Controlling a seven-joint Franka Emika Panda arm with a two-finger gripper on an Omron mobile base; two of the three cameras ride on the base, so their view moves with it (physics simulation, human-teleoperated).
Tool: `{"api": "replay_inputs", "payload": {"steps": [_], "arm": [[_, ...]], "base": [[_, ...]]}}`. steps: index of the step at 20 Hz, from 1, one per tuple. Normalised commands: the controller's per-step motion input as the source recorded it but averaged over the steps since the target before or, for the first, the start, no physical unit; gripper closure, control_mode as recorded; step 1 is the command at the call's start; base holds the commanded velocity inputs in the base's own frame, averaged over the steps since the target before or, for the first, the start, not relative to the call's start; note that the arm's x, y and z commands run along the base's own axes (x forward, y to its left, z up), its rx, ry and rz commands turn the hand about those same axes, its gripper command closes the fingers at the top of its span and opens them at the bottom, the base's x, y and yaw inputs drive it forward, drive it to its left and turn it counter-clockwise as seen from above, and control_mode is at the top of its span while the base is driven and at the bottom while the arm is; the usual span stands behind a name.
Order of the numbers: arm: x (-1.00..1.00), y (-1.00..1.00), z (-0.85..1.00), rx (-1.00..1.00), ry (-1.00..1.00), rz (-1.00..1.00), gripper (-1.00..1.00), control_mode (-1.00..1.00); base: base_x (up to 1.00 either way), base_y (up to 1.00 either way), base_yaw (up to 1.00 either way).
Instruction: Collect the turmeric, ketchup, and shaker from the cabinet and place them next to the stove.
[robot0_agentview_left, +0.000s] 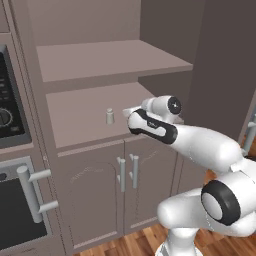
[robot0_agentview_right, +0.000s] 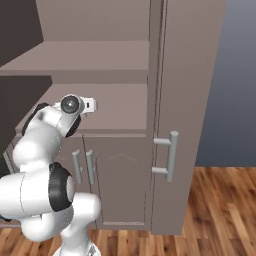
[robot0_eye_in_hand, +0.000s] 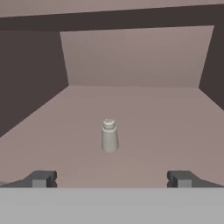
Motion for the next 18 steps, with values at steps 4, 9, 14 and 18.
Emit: {"api": "replay_inputs", "payload": {"steps": [4,9,14,18], "arm": [[0.35,0.10,-0.31,-0.04,0.00,0.00,-1.00,-1.00],[0.32,0.14,-0.34,-0.06,0.00,0.00,-1.00,-1.00],[0.22,0.13,-0.19,-0.04,0.00,0.00,-1.00,-1.00],[0.00,0.00,-0.02,-0.02,0.00,0.00,-1.00,-1.00]], "base": [[0.00,0.00,0.00],[0.00,0.00,0.00],[0.00,0.00,0.00],[0.00,0.00,0.00]]}}
